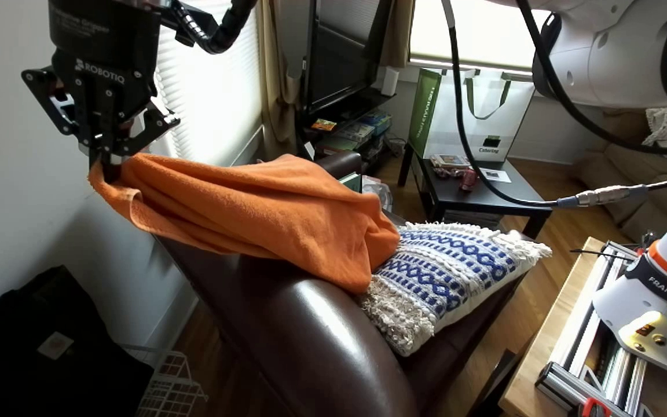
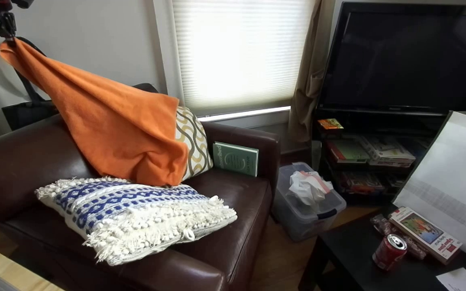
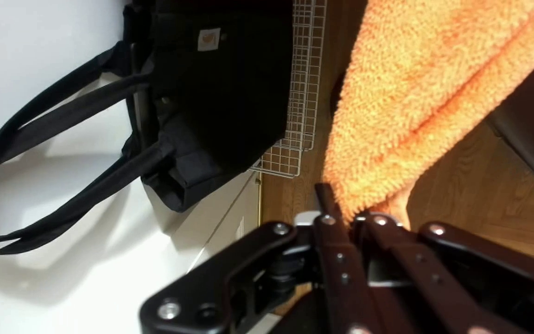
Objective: Pick up the orange towel and cover it the top of the sofa back support
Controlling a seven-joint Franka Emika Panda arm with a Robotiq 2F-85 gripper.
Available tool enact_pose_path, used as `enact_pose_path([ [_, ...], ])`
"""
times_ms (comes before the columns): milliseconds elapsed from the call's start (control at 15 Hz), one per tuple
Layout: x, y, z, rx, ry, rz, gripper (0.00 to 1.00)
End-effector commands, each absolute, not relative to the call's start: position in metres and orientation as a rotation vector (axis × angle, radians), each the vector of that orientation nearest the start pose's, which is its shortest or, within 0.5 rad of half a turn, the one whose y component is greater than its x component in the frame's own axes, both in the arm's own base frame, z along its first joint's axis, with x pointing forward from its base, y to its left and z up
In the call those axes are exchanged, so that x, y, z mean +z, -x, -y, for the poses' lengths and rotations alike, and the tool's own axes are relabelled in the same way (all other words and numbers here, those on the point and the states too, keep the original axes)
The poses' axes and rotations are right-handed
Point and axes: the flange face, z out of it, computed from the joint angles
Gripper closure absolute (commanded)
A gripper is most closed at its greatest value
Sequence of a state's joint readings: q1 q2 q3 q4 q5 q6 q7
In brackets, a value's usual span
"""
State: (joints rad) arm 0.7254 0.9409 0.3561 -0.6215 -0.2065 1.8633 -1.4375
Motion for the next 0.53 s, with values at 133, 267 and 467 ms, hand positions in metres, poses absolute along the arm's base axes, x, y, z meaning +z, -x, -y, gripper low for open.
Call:
enact_pose_path([
  [133, 0.474, -0.523, -0.613, 0.596, -1.187, -2.851, 0.68],
  [267, 0.468, -0.527, -0.621, 0.700, -1.151, -2.852, 0.60],
  [467, 0.464, -0.524, -0.627, 0.730, -1.246, -2.812, 0.38],
])
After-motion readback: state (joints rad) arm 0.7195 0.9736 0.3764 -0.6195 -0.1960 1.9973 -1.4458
